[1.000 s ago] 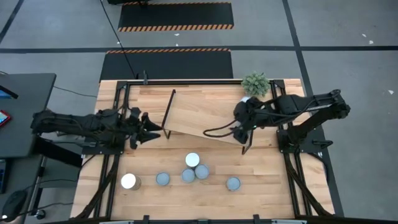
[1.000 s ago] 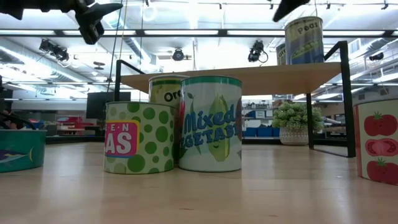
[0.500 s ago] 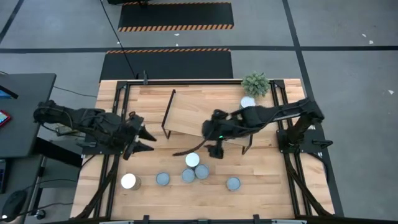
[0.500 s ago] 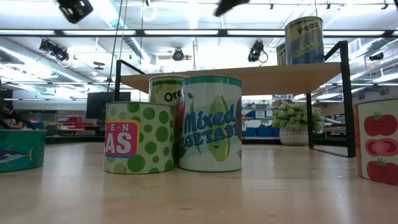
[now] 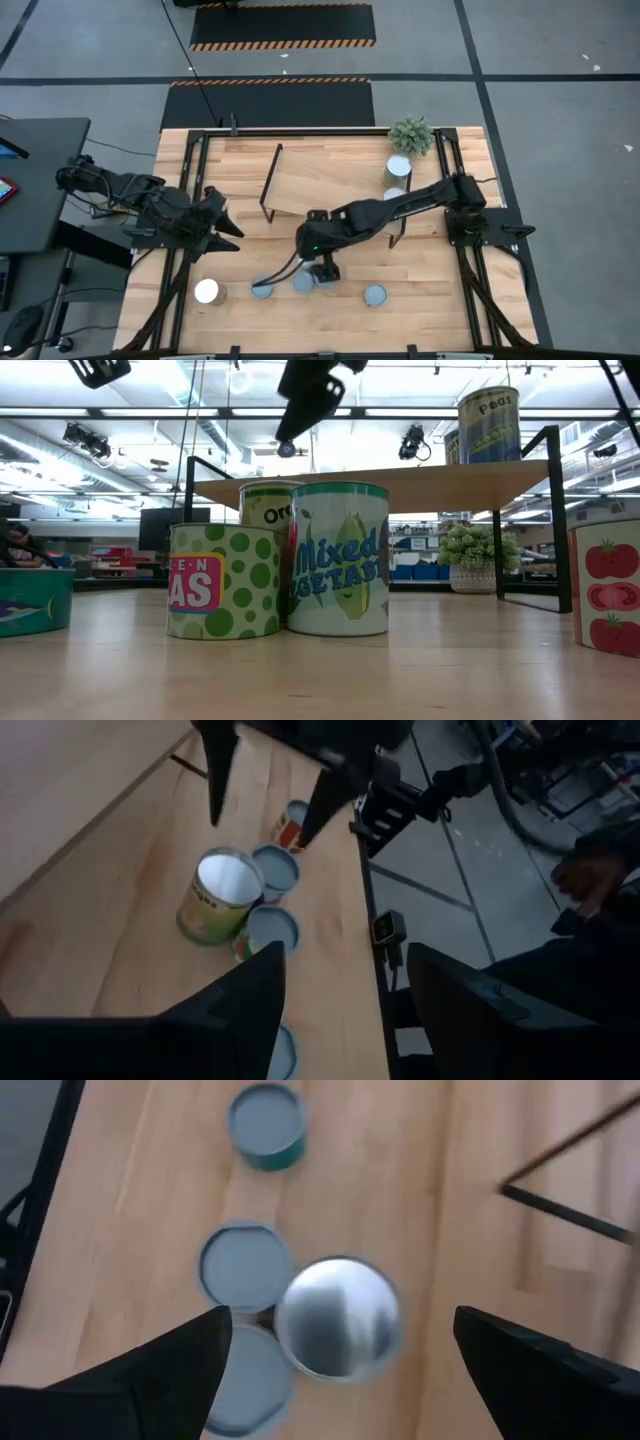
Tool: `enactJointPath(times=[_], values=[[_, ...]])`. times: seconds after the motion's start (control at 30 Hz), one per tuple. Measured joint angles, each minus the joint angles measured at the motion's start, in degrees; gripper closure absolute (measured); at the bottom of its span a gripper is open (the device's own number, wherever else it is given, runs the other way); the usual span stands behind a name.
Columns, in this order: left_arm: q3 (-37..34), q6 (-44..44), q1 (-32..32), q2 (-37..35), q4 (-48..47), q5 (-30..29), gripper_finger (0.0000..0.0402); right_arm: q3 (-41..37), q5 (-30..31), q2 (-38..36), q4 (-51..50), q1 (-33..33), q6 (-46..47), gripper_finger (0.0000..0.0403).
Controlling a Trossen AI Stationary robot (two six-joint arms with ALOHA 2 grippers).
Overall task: Pick and place cans onto a shelf
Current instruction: Put the canned oranges on the shelf
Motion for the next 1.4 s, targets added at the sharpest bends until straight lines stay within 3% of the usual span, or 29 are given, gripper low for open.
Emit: enactJointPath(times=[0.5, 0.9, 1.23, 1.4], values=[[0.00, -0.03, 0.00, 0.01, 0.02, 0.00, 0.0185, 0.06, 1.65, 6.07, 4.28, 0.11, -3.59, 0.0014], [0.00, -0.07, 0.00, 0.01, -0.06, 0.00, 0.0185, -4.32, 2.21, 6.04, 5.85, -0.37, -3.70, 0.0015], [0.00, -0.48, 0.00, 0.01, -0.01, 0.00, 0.0185, -7.10, 0.56, 5.84, 9.05, -0.54, -3.22, 0.0081], [0.00, -0.51, 0.00, 0.01, -0.03, 0.00, 0.0185, -5.85, 1.18, 6.03, 7.72, -0.66, -2.51, 0.0082]])
